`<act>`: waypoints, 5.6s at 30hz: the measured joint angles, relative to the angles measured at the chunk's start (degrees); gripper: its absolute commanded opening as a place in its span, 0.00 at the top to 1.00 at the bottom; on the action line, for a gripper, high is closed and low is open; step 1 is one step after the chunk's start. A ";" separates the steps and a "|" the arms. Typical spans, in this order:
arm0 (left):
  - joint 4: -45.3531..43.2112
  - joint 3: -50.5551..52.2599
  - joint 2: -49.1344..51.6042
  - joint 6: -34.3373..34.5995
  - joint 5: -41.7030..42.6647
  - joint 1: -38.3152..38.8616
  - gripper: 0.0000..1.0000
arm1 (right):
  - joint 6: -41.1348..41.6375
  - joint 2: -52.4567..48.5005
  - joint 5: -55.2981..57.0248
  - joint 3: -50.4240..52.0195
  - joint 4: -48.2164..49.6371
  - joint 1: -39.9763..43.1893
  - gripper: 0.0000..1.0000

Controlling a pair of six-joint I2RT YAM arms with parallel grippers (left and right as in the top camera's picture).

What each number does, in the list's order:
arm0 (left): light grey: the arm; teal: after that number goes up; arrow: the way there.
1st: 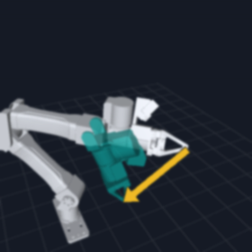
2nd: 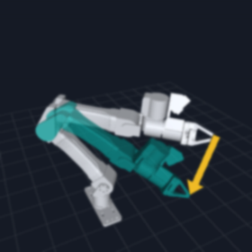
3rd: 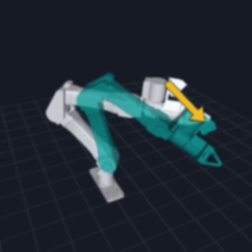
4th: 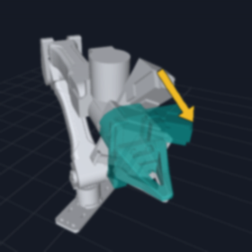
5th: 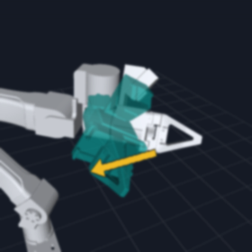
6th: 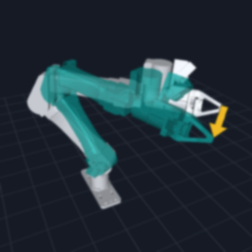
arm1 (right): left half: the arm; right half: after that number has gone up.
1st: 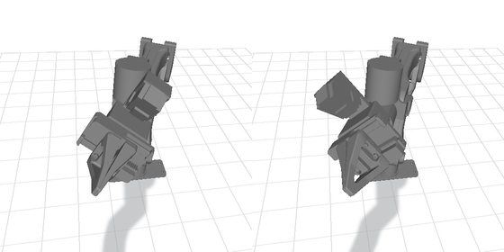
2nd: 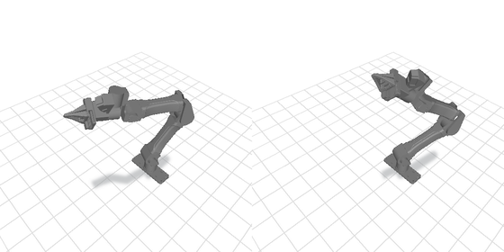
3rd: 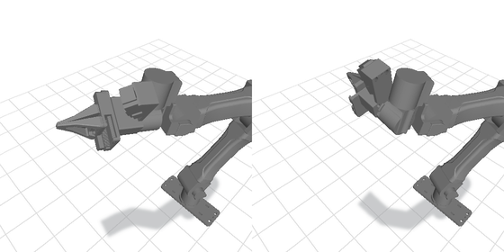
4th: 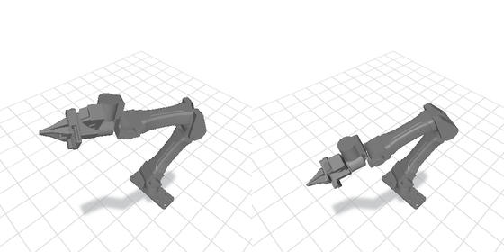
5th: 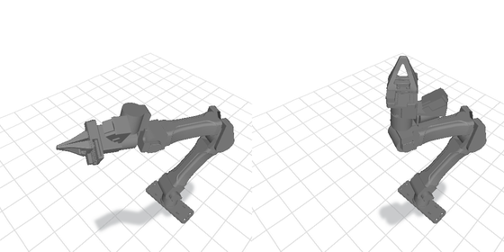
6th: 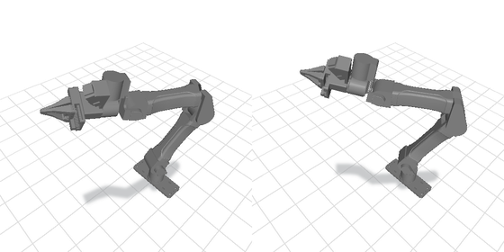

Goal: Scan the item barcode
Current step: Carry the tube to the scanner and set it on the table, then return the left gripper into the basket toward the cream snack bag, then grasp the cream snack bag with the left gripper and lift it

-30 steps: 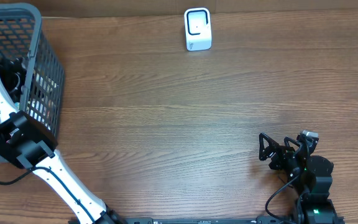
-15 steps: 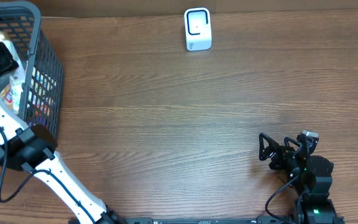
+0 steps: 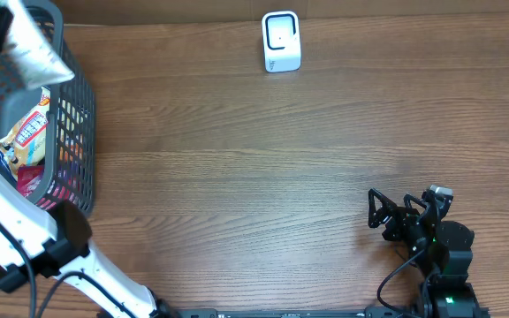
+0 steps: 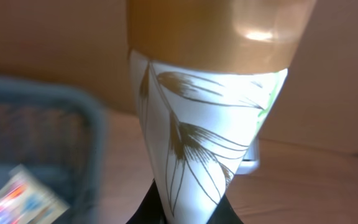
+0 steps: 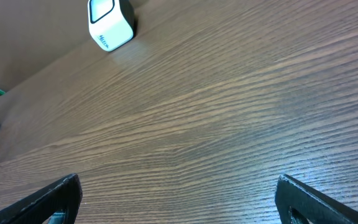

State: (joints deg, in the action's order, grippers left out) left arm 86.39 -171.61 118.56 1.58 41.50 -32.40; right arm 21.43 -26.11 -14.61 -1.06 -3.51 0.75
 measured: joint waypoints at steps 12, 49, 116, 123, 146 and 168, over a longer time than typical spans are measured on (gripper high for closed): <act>5.46 0.92 -1.14 0.96 -0.90 23.30 0.96 | 0.00 0.00 0.00 0.00 0.72 0.00 0.00; -1.99 42.66 25.35 -24.15 -24.70 62.69 0.30 | -0.04 -0.04 2.67 0.00 5.75 0.00 0.00; -16.98 35.23 21.62 -36.11 -42.14 -0.59 0.00 | -0.26 -0.04 3.02 0.00 -0.07 0.00 0.00; -22.91 35.26 21.73 -42.64 -42.14 -0.59 0.00 | -0.24 -0.04 3.06 0.00 -0.26 0.00 0.00; -25.94 34.67 27.89 -45.59 -40.89 -1.40 0.71 | -0.24 -0.04 2.97 0.00 -0.31 0.00 0.00; -20.11 26.77 27.58 -25.51 -44.15 -1.51 0.96 | -0.24 -0.04 2.99 0.00 -0.28 0.00 0.00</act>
State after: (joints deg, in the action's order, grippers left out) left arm 66.28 -144.84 146.15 -23.92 -2.66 -33.91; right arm 21.19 -26.15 -11.62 -1.06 -3.79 0.75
